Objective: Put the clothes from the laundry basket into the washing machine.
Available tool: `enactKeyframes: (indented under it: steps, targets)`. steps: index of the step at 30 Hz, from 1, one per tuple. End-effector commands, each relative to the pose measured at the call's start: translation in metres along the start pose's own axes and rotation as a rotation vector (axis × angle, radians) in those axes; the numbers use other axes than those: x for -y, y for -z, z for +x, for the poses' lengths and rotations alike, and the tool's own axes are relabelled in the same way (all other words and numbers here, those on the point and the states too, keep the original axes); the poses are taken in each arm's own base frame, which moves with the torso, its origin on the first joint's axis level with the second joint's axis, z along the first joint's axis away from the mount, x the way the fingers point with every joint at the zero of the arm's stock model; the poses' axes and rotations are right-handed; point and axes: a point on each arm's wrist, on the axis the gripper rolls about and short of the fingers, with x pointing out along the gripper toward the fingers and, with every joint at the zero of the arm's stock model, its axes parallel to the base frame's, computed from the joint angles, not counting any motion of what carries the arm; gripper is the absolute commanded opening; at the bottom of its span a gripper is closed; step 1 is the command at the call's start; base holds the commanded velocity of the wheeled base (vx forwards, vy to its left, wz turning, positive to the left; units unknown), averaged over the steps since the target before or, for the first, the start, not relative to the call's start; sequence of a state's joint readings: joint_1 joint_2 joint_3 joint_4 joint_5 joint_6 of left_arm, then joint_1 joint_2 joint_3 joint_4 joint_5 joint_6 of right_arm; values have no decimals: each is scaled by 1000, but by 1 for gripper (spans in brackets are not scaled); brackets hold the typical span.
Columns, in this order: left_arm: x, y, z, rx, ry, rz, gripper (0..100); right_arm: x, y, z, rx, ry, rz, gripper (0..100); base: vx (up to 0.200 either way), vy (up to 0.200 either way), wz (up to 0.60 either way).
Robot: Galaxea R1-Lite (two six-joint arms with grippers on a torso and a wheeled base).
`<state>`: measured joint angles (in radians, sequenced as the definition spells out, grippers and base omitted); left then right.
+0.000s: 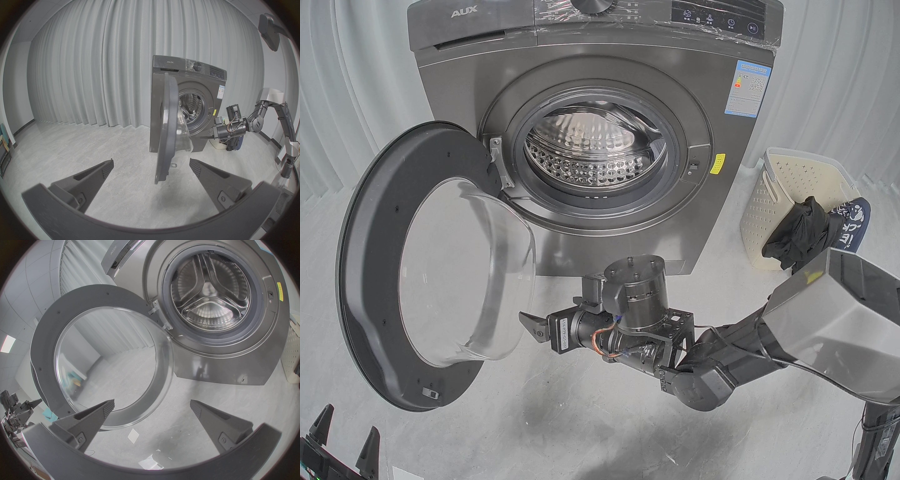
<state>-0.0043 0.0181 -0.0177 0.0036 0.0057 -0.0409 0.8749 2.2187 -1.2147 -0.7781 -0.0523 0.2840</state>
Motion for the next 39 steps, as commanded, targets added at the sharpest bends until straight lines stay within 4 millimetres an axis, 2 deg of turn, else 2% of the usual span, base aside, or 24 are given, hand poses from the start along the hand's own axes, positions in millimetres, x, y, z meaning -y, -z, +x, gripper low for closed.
enactKeyframes:
  steps: [1, 3, 5, 12, 16, 22, 25, 35, 39]
  targets:
    - [0, 4, 0, -5, 0, -1, 100, 0, -7, 6, 24, -2, 2, 100, 0, 0, 0]
    - [0, 4, 0, -5, 0, -1, 100, 0, -7, 10, 27, -3, 1, 100, 0, 0, 0]
    - [0, 4, 0, -4, 0, -1, 100, 0, 7, 25, 10, -4, -3, 100, 0, 0, 0]
    - [0, 4, 0, -5, 0, -1, 100, -17, 20, 49, 23, -45, -8, 100, 0, 0, 0]
    - [0, 4, 0, -5, 0, -1, 100, -24, 20, 54, 55, -35, -8, 100, 0, 0, 0]
    - [0, 4, 0, -5, 0, 1, 100, -21, 9, 54, 77, -28, -4, 100, 0, 0, 0]
    - [0, 4, 0, -5, 0, 1, 100, -30, -1, 61, 108, -48, -2, 100, 0, 0, 0]
    - [0, 4, 0, -5, 0, 1, 100, -47, 23, 107, 115, -37, -2, 100, 0, 0, 0]
    - [0, 4, 0, -5, 0, -1, 100, -47, 18, 110, 140, -33, 2, 100, 0, 0, 0]
